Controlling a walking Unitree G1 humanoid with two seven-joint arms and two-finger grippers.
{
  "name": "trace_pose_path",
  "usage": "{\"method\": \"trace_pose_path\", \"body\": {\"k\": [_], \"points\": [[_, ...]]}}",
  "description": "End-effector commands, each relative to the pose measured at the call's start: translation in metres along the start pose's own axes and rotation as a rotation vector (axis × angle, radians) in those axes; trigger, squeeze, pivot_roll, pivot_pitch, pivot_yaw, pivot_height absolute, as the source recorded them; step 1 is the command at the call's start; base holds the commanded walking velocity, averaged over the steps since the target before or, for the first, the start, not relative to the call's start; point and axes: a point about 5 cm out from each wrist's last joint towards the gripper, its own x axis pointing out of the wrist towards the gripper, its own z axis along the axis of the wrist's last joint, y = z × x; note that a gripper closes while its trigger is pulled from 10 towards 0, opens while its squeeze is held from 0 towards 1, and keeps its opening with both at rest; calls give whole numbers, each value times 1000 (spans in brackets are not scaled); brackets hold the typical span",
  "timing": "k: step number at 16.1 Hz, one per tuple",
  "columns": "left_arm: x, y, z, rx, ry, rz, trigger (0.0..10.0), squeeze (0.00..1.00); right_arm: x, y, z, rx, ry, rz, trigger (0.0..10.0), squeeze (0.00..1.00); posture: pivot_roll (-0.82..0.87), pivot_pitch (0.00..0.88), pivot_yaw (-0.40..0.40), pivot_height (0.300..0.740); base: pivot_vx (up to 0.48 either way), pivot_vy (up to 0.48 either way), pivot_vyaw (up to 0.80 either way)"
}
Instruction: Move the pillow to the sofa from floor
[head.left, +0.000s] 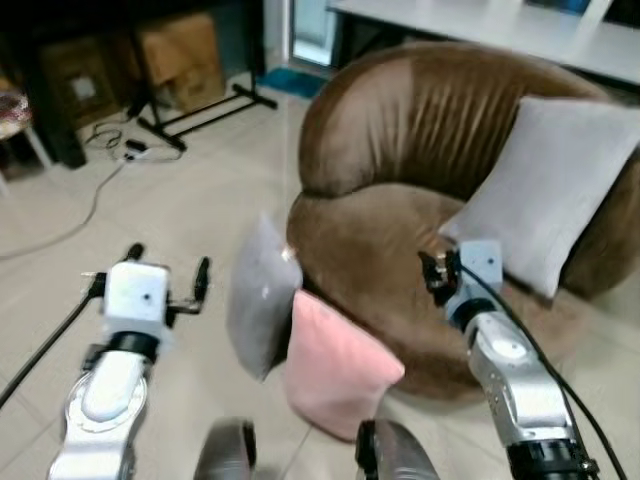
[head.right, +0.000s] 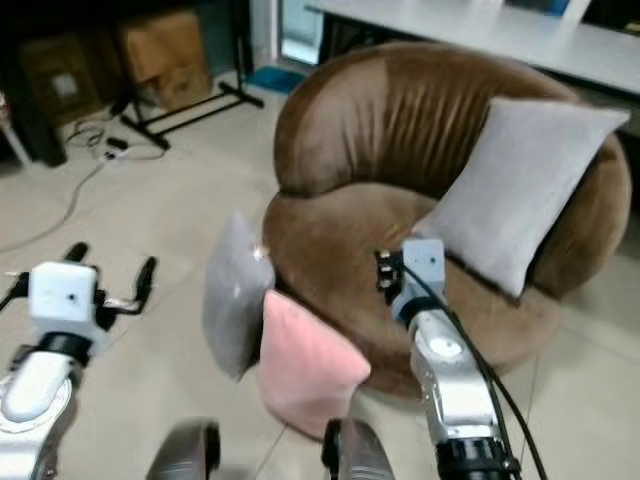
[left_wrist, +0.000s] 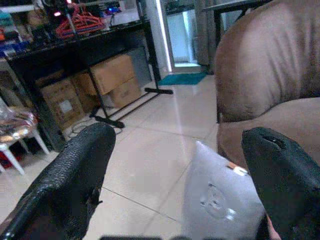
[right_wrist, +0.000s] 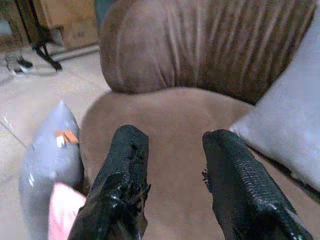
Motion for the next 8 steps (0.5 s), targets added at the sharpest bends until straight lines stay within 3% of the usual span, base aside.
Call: {"method": "trace_pose_path", "body": {"k": [1,6,8], "points": [[-1,3,-1,7,10,12,10000,0,2,9,5,-8,-19,35,10000,0,24,0,-47,612,292,0,0],[-1,4,-1,10,13,15,10000,0,3,10,5,-18,-18,41,10000,0,27,0,-50,612,273,0,0],[-1,5,0,25,3,28,10000,0,2,10,3,-11,-13,36,10000,0,27,0,-47,612,0,0,0]]}}
